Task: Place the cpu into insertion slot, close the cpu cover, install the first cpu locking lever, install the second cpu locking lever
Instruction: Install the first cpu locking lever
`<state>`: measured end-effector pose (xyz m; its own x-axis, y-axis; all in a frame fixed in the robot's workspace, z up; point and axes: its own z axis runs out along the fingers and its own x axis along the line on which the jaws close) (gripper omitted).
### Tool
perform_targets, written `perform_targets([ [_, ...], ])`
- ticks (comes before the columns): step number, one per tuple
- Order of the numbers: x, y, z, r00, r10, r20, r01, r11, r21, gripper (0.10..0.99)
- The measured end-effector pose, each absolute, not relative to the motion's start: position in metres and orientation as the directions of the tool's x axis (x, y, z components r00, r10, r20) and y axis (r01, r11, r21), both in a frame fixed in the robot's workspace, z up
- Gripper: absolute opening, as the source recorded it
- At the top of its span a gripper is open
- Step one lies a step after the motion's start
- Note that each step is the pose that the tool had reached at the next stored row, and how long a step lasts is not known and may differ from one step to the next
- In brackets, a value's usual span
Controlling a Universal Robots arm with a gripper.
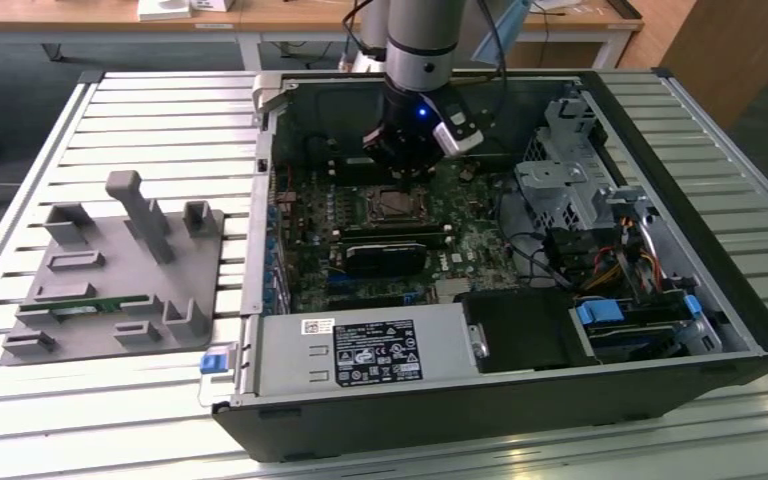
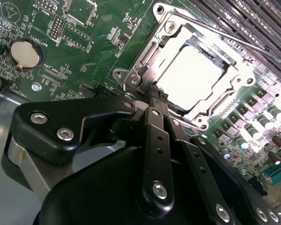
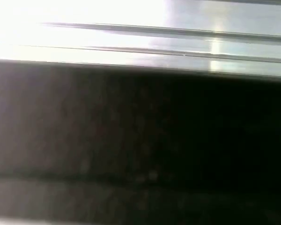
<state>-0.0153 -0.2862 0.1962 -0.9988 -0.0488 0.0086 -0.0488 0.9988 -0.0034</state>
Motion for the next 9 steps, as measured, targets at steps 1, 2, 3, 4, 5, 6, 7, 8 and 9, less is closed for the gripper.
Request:
perform_targets([
  [1,-0.0152,-0.2860,0.1967,-0.999,-0.049,0.010,-0.049,0.999,-0.005,0.106],
  [2,-0.0152,-0.2860,0.1968,-0.999,-0.049,0.010,-0.049,0.999,-0.005,0.106],
  [3,-0.0153,-0.2860,0.1971,-0.999,-0.049,0.010,-0.049,0.999,-0.006,0.106],
  [4,-0.0154,-0.2861,0.1974,-0.999,-0.049,0.009,-0.049,0.999,-0.004,0.106],
  [5,-0.0153,-0.2859,0.1981,-0.999,-0.049,0.007,-0.049,0.999,-0.001,0.106],
  [6,-0.0151,-0.2855,0.2000,-0.999,-0.049,0.006,-0.049,0.999,0.000,0.106],
  [7,-0.0151,-0.2855,0.2018,-0.999,-0.049,0.006,-0.049,0.999,0.000,0.106],
  [8,-0.0153,-0.2857,0.2039,-0.999,-0.049,0.007,-0.049,0.999,0.000,0.106],
  [9,-0.0153,-0.2858,0.2052,-0.999,-0.049,0.007,-0.049,0.999,0.000,0.106],
])
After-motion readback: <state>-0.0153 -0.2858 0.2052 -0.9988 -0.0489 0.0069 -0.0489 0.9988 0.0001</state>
